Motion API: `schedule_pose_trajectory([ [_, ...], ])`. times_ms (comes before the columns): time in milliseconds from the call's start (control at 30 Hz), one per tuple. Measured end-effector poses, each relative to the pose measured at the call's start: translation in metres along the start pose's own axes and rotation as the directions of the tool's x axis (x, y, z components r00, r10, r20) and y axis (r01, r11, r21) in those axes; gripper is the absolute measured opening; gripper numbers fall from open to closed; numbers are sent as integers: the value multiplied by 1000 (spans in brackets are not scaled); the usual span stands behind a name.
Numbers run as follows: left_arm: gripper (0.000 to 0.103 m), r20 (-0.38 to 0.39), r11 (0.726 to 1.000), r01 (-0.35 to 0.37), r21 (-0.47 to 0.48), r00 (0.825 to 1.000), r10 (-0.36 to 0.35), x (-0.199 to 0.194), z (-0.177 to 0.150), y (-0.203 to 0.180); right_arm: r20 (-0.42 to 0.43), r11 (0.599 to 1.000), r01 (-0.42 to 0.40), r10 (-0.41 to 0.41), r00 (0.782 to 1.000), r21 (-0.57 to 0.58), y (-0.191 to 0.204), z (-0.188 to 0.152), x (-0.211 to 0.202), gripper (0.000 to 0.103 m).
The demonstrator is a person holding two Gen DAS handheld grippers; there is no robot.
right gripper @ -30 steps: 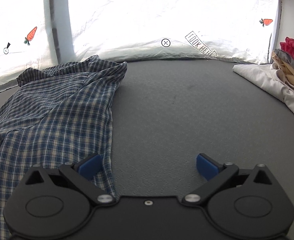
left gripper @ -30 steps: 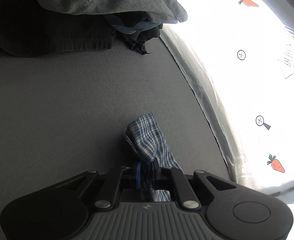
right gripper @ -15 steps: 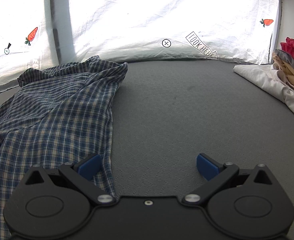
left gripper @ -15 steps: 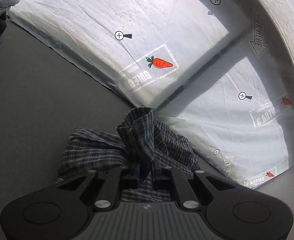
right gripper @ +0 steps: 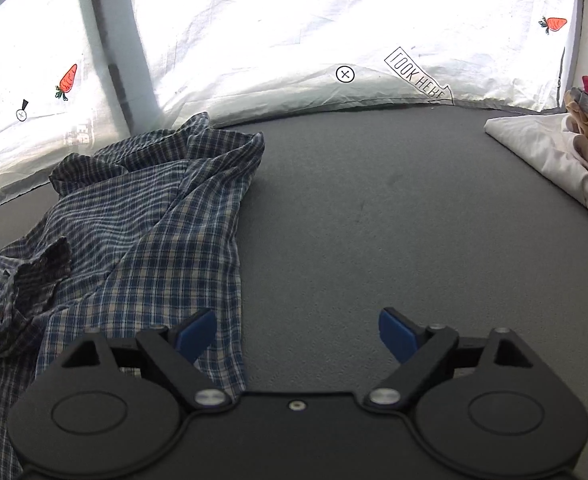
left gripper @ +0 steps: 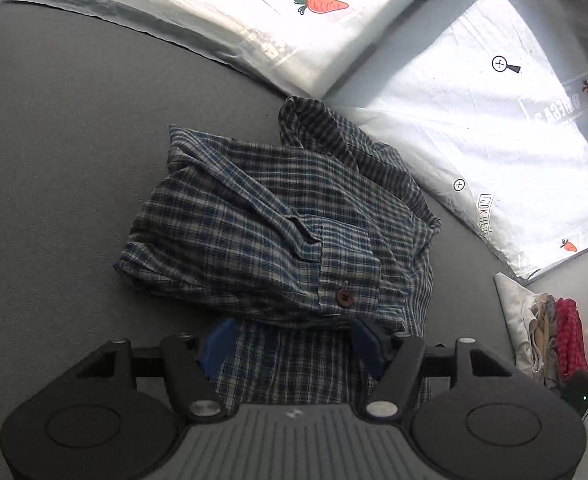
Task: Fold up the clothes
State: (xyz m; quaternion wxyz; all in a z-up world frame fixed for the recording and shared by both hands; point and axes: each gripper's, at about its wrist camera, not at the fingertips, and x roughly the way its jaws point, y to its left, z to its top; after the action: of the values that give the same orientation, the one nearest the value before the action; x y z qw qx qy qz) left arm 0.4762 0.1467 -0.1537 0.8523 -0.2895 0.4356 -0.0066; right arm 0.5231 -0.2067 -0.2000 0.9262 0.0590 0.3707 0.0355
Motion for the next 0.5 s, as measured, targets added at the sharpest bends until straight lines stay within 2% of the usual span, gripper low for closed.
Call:
schedule_pose_trajectory([
  [33,68,-2,1000,-29,-9,1000,29,-1,0,4,32,999,-24,24,999,27,0,6,-6,89],
  [100,68,-8,996,-87,-28,996,87,-1,1,14,54,989,-126,122,991,72,4,19,-12,83],
  [167,68,-13,987,-154,-38,988,153,0,2,20,52,968,-221,216,975,116,10,30,-12,61],
  [200,69,-15,981,-192,-37,981,191,2,3,21,37,950,-274,272,962,148,15,34,-9,52],
  [233,69,-13,976,-216,-36,976,216,3,4,23,23,929,-325,326,945,180,20,38,-5,35],
  [267,70,-11,971,-238,-35,971,238,5,5,24,4,908,-367,374,927,203,25,41,0,26],
  [367,76,-7,969,-243,-45,970,243,5,7,28,-33,848,-464,487,873,257,43,43,12,26],
  [433,77,-15,968,-247,-44,969,246,8,8,30,-65,803,-512,554,830,305,57,42,22,26],
  [467,77,-20,967,-249,-42,968,249,10,8,31,-74,786,-522,573,816,332,62,41,26,27],
  [500,77,-25,967,-253,-42,967,252,11,8,32,-86,786,-512,570,817,347,68,39,31,28],
])
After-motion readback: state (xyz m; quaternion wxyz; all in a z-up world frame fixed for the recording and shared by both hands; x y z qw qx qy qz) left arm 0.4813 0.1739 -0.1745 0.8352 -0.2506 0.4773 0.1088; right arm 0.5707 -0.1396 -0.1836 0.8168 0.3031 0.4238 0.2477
